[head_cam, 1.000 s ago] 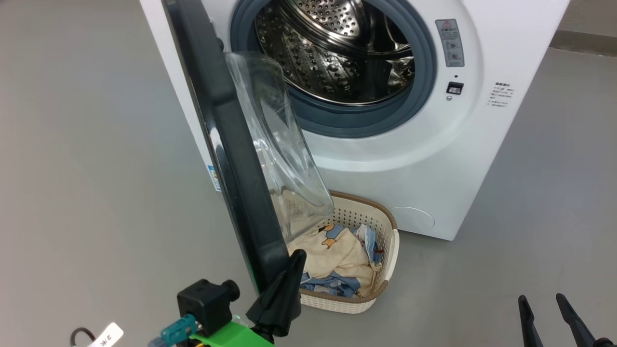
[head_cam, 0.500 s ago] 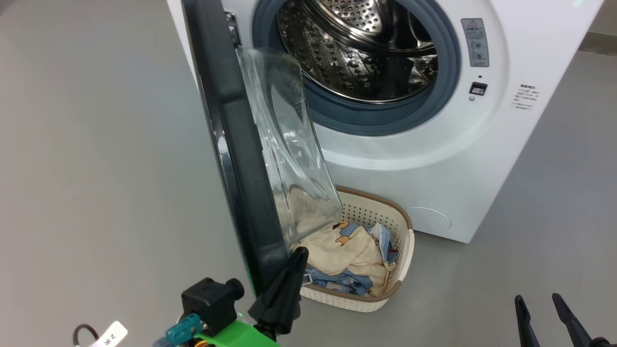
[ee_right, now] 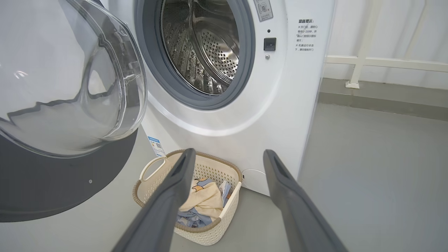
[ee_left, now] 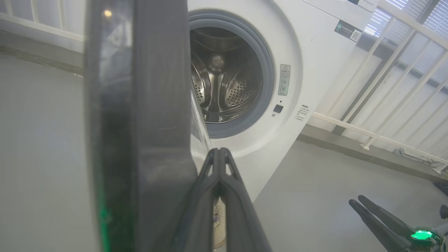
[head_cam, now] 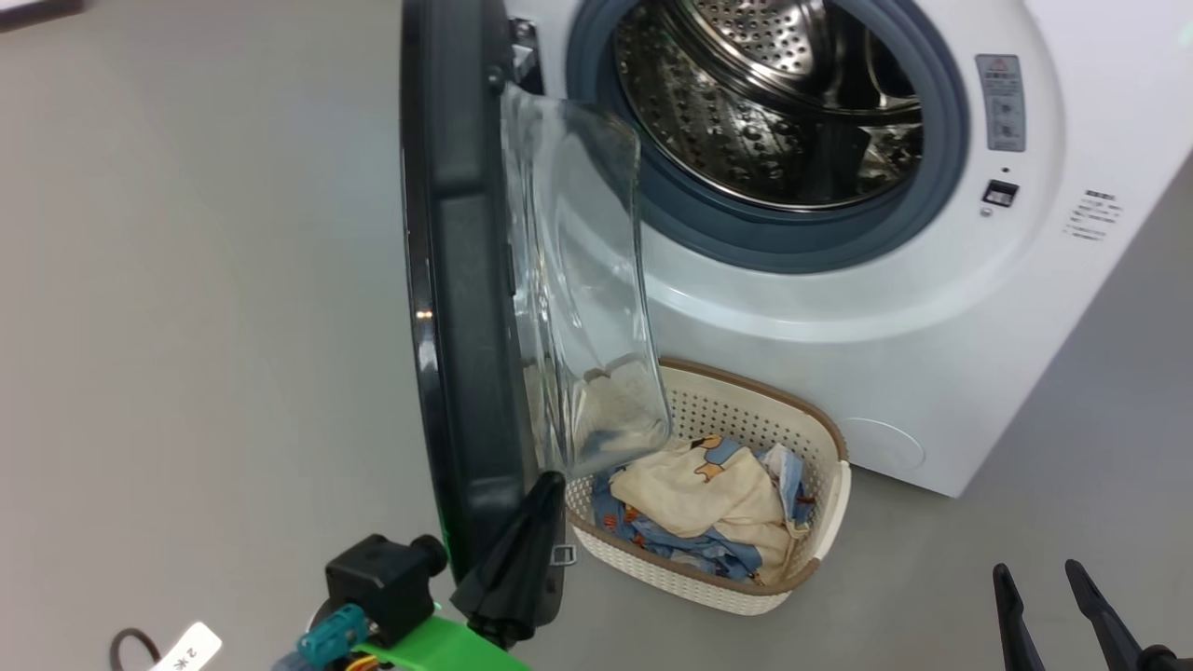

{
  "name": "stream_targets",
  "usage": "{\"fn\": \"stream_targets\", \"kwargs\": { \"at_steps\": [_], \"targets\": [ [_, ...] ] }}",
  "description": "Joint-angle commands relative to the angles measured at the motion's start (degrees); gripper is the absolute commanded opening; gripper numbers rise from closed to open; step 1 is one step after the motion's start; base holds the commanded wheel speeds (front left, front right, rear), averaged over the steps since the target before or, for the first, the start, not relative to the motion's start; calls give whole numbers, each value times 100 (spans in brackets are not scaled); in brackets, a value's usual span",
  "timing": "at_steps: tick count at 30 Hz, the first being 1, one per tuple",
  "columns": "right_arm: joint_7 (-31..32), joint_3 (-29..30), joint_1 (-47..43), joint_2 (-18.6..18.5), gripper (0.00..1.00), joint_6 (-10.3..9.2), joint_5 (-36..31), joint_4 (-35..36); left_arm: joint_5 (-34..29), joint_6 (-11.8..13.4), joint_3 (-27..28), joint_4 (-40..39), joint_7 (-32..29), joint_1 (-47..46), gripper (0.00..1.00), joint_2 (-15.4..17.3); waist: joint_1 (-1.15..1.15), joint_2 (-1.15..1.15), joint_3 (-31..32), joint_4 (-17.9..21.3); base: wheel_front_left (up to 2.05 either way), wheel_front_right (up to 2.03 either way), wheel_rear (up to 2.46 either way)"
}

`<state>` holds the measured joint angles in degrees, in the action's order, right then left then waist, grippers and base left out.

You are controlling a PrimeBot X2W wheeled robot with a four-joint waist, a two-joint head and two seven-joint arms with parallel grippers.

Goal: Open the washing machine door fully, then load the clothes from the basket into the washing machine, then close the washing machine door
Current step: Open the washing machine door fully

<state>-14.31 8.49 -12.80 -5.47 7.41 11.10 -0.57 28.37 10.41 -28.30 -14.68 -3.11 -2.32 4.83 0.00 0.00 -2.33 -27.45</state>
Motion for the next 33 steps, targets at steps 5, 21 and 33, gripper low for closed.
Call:
{"fn": "stream_targets", "kwargs": {
  "at_steps": [5, 21, 33],
  "targets": [
    [-69, -143, 185, -63, 100, 8, 13, 120, -113, 178, 434, -156, 8, -132, 0, 187, 0, 0, 18, -226, 0, 0, 0],
    [-69, -245, 124, -155, 100, 8, 8, 96, 156, 556, 1654, 917, 542, -255, 0, 480, 0, 0, 67, -118, 0, 0, 0],
    [-69, -290, 41, -320, 100, 8, -3, 92, 490, 575, 2614, 2570, 1347, -936, 0, 672, 0, 0, 72, 423, 0, 0, 0]
  ]
}}
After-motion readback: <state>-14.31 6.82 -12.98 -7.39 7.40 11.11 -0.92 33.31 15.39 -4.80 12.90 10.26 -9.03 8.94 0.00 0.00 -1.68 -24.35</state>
